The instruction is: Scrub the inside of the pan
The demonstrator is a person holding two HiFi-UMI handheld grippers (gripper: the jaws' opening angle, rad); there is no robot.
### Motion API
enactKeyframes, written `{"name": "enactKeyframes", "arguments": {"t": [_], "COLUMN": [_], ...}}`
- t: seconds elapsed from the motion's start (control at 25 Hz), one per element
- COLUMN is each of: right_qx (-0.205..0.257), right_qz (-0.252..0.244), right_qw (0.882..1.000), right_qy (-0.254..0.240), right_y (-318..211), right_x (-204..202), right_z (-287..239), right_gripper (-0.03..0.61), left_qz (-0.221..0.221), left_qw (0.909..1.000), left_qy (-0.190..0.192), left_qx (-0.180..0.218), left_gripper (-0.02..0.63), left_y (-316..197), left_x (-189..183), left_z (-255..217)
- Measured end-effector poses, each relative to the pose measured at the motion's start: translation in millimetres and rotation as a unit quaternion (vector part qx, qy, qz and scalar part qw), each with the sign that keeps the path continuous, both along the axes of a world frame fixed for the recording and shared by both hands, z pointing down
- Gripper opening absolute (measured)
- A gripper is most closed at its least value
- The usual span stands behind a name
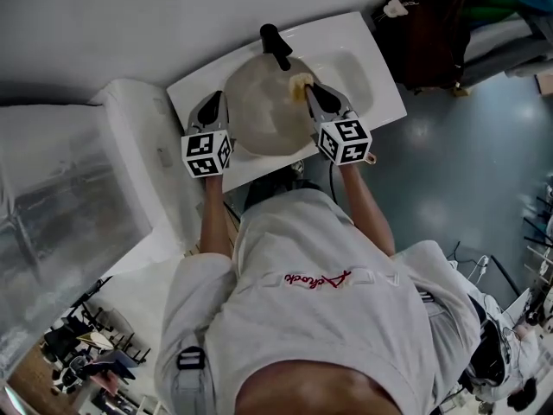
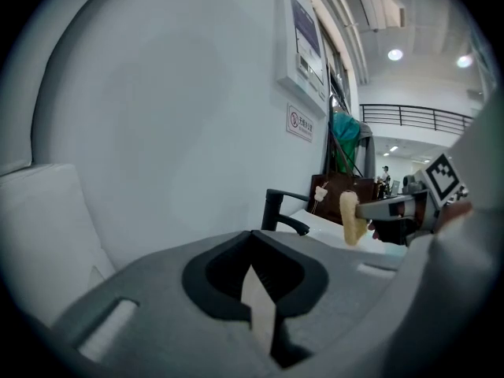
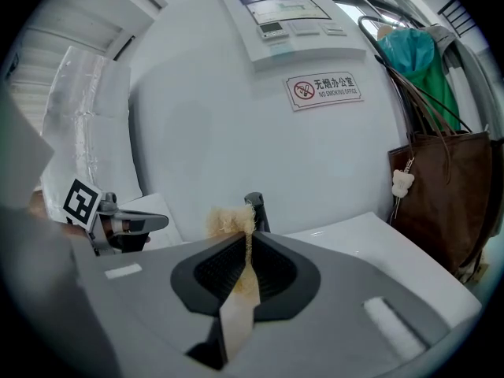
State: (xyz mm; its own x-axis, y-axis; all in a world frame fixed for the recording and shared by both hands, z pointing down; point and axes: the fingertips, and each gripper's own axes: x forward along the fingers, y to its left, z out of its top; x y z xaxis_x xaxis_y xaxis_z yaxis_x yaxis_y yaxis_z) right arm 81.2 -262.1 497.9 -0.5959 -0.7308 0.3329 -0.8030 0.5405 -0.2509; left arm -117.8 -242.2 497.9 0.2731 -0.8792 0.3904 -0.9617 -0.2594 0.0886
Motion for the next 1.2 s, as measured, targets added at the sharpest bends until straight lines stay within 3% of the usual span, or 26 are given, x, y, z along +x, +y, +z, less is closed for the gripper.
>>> {"name": "enactKeyframes", "arguments": {"t": [1.2], "right_qx": [-0.081], "right_qz": [-0.04], "right_qw": [0.995], "right_qy": [0.04], "right_y": [22.6], "right_x": [-53.5], "right_z": [79.9], "right_gripper": [0.03], "left_qz": [0.001], "left_qw": [0.9953], "left_qy": [0.039], "left_qx": [-0.088], "left_gripper": [0.0], "left_y": [4.2], "left_x": [-30.4], "left_z": [85.0]}}
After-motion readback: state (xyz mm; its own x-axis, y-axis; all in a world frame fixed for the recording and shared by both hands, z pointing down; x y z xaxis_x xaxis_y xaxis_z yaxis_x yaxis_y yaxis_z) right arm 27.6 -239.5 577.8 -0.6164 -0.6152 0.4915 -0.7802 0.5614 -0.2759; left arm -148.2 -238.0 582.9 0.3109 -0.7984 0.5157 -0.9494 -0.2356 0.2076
